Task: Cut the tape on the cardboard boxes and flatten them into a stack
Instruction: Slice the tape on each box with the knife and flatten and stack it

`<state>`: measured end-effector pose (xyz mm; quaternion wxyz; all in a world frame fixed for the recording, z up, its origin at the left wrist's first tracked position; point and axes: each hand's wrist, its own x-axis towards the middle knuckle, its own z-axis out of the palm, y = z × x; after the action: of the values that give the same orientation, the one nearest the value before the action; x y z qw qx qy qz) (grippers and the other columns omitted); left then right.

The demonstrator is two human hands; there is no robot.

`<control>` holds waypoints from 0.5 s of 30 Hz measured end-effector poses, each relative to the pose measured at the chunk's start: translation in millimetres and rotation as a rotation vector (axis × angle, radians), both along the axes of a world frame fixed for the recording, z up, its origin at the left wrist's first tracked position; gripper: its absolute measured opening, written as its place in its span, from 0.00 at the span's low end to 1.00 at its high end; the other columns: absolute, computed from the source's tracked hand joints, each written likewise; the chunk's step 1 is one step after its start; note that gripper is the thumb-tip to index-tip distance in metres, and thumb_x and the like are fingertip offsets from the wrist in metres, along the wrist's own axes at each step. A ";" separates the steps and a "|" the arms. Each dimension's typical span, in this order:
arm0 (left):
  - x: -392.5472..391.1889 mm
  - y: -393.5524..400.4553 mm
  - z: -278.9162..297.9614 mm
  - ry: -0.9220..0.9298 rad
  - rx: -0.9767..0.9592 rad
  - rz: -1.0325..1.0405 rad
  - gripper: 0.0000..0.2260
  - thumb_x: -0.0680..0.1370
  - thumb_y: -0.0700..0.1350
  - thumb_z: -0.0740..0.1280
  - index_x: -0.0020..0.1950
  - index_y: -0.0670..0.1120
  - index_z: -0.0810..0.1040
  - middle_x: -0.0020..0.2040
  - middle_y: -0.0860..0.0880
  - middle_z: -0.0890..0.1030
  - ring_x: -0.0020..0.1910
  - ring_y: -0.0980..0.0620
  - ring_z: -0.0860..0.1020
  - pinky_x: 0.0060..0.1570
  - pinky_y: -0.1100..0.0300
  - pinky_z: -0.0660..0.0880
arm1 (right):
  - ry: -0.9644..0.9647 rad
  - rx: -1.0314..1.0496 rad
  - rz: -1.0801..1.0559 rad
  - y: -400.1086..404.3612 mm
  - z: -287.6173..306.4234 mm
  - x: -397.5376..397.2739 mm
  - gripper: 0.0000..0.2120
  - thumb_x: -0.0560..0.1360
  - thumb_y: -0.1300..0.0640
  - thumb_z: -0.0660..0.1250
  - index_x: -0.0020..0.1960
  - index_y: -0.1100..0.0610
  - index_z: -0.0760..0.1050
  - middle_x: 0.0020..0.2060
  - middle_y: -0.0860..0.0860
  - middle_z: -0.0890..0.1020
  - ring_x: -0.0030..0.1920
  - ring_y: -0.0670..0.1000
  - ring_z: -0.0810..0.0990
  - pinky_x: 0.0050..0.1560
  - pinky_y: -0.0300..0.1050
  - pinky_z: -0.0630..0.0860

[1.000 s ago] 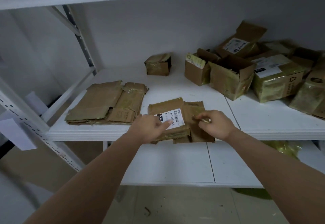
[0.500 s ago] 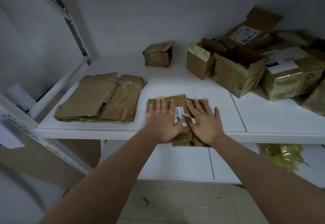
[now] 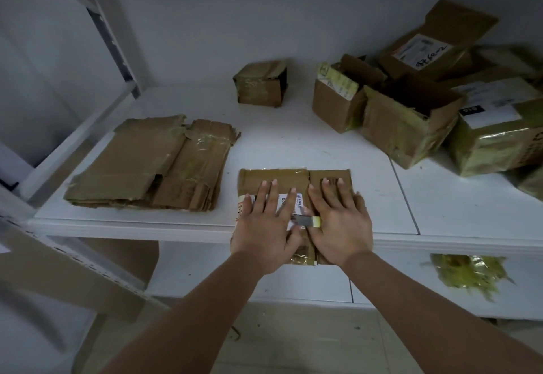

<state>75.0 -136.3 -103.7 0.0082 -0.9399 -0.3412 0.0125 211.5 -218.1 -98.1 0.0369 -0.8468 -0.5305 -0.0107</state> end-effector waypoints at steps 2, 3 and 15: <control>-0.2 0.7 3.2 -0.007 -0.022 -0.003 0.36 0.71 0.63 0.31 0.78 0.50 0.36 0.79 0.43 0.39 0.77 0.44 0.37 0.74 0.45 0.41 | 0.002 0.004 0.003 0.9 0.7 1.1 0.32 0.74 0.40 0.44 0.72 0.50 0.66 0.71 0.54 0.69 0.73 0.61 0.62 0.71 0.61 0.60; -0.4 -0.2 3.3 -0.023 -0.027 0.006 0.37 0.71 0.63 0.31 0.78 0.48 0.36 0.79 0.43 0.39 0.77 0.45 0.37 0.74 0.46 0.41 | 0.003 -0.005 0.010 1.2 1.1 1.2 0.32 0.74 0.40 0.43 0.73 0.51 0.65 0.71 0.55 0.68 0.73 0.61 0.61 0.71 0.61 0.59; 0.9 0.3 8.4 -0.001 -0.100 0.034 0.34 0.78 0.63 0.40 0.78 0.45 0.38 0.79 0.44 0.39 0.77 0.46 0.36 0.75 0.46 0.41 | 0.210 0.006 0.030 -0.5 11.0 6.0 0.30 0.76 0.37 0.49 0.77 0.44 0.52 0.77 0.47 0.53 0.77 0.53 0.45 0.75 0.54 0.48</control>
<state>75.9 -136.0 -95.3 -0.0393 -0.9331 -0.3562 0.0293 217.5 -218.6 -87.0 0.0952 -0.8351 -0.5364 0.0769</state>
